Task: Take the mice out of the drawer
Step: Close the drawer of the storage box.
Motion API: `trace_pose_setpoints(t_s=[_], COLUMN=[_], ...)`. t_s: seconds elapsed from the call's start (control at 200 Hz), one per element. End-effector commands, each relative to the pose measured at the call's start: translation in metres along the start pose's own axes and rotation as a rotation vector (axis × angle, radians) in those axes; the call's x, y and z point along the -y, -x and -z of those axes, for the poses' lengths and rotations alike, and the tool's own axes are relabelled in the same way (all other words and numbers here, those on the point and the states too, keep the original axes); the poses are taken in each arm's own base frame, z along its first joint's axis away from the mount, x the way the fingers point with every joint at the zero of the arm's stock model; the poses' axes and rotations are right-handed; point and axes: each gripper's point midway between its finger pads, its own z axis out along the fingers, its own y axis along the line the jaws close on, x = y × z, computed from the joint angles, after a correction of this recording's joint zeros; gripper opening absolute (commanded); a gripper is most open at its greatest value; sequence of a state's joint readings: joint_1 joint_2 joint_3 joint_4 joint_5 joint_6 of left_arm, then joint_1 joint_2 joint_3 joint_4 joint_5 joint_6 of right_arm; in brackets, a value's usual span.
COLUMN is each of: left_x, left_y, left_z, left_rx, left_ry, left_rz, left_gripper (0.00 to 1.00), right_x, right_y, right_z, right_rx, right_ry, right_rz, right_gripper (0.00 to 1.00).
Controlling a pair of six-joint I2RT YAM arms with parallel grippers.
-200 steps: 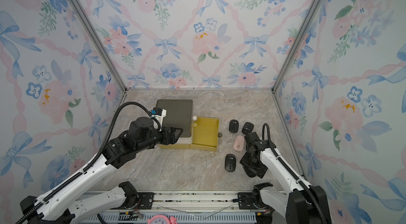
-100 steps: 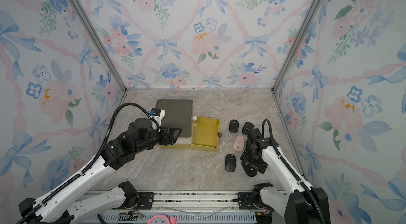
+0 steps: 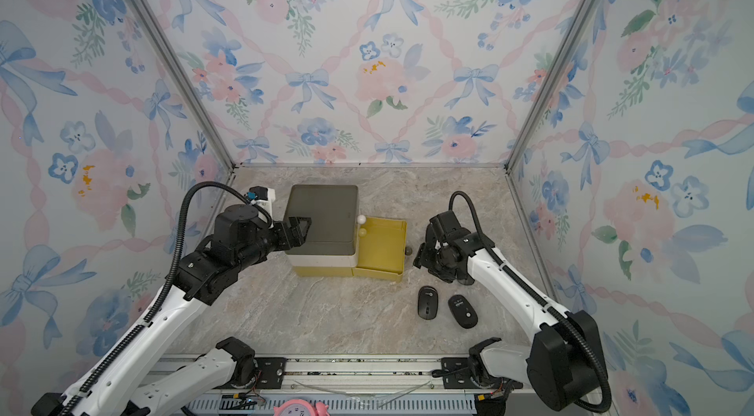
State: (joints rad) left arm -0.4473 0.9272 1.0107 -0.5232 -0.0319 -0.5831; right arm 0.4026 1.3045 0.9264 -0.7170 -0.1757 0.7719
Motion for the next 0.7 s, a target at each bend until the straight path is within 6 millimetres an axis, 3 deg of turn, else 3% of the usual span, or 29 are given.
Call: trace_pose_setpoints(t_s=[0.0, 0.075, 0.155, 0.245, 0.415, 0.52, 0.695], left_x=[-0.004, -0.016, -0.025, -0.034, -0.032, -0.026, -0.019], left_y=[0.004, 0.003, -0.002, -0.005, -0.009, -0.017, -0.024], left_z=[-0.002, -0.01, -0.02, -0.029, -0.044, -0.053, -0.065], left_rx=[-0.027, -0.048, -0.082, -0.109, -0.147, -0.189, -0.236], left_ry=[-0.012, 0.011, 0.019, 0.032, -0.039, -0.087, -0.14], left_rz=[-0.004, 0.013, 0.036, 0.044, 0.069, 0.076, 0.08], left_gripper=[0.88, 0.88, 0.88, 0.88, 0.85, 0.84, 0.79], right_x=[-0.035, -0.039, -0.059, -0.063, -0.076, -0.108, -0.15], right_y=[0.017, 0.025, 0.032, 0.041, 0.053, 0.058, 0.051], right_z=[-0.015, -0.028, -0.039, -0.052, -0.074, -0.079, -0.094], right_rx=[0.011, 0.011, 0.003, -0.009, -0.02, -0.022, -0.082], right_ry=[0.116, 0.146, 0.223, 0.214, 0.217, 0.349, 0.461], right_rz=[-0.005, -0.037, -0.028, -0.042, -0.037, -0.015, 0.026], right_gripper=[0.68, 0.64, 0.61, 0.59, 0.58, 0.58, 0.55])
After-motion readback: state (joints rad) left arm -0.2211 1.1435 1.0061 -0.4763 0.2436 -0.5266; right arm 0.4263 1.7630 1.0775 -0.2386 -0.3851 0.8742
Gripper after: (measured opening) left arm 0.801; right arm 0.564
